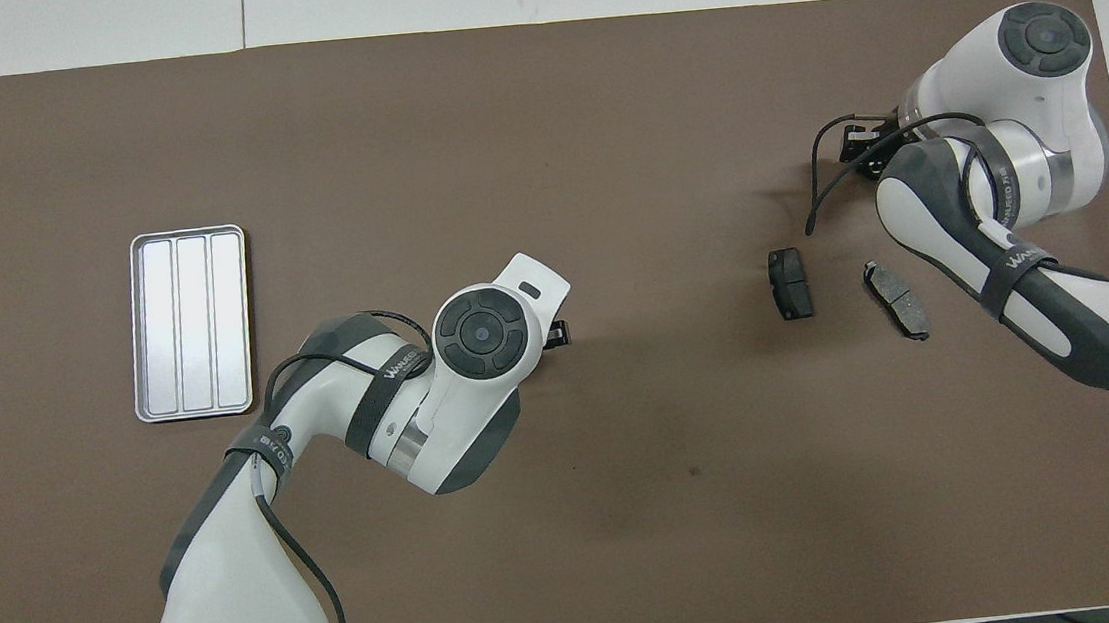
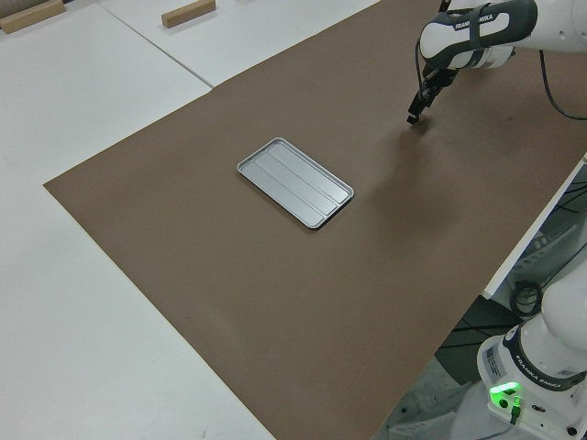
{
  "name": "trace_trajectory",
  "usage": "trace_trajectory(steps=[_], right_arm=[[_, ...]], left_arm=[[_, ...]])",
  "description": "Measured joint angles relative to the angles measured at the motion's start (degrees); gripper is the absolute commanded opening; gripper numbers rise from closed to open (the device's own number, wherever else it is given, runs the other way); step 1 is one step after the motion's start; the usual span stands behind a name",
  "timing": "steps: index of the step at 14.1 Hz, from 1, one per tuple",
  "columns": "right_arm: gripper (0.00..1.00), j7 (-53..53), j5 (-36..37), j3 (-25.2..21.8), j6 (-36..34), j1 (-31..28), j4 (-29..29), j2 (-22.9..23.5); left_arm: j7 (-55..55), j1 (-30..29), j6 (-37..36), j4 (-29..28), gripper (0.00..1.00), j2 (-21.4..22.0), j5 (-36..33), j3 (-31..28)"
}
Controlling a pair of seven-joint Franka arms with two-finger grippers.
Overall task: Pick bearing gear from pile to tray
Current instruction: 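Grasp the bearing with the left gripper while the right gripper withdraws, then place the bearing in the tray while the right gripper grasps another bearing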
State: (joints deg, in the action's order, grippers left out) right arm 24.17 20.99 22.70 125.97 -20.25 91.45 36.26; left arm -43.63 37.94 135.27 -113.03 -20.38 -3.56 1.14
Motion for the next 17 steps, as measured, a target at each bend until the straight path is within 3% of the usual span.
trace_trajectory(steps=[1,2,3,6,8,10,12,14,17], right_arm=[[0.00,0.0,0.0,0.0,0.0,0.0,0.0,0.0],[0.00,0.0,0.0,0.0,0.0,0.0,0.0,0.0],[0.00,0.0,0.0,0.0,0.0,0.0,0.0,-0.1],[0.00,-0.8,0.0,0.9,-5.6,0.1,-0.9,-0.4],[0.00,-1.0,0.0,4.3,-14.2,0.1,-3.9,-1.9],[0.00,-1.0,0.0,8.7,-21.9,0.3,-7.1,-4.8],[0.00,-0.2,-0.3,12.1,-25.8,0.4,-8.1,-7.6],[0.00,4.2,-1.8,14.4,-27.2,0.9,-8.2,-9.2],[0.00,23.2,-3.4,15.7,-27.2,7.9,-8.3,-9.6]], left_arm=[[0.0,0.0,0.0,-0.1,0.71,0.0,-0.4,-0.1],[-0.1,0.0,0.0,-0.2,0.42,0.0,-0.6,-0.1],[-0.6,0.0,0.0,-0.3,0.04,0.0,-0.6,-0.1],[-2.9,0.0,0.1,0.2,0.00,0.1,-0.7,0.1],[-3.2,-0.2,-1.3,1.9,0.00,0.1,-0.7,-0.6],[-1.2,-3.2,-7.4,6.8,0.00,0.7,-2.0,-1.2],[9.4,-10.1,-15.9,11.2,0.00,4.1,-2.2,-1.4],[22.3,-19.1,-21.4,11.9,0.00,9.2,-2.2,-1.7],[40.9,-31.3,-23.0,8.9,0.00,12.5,-2.1,-1.8]])
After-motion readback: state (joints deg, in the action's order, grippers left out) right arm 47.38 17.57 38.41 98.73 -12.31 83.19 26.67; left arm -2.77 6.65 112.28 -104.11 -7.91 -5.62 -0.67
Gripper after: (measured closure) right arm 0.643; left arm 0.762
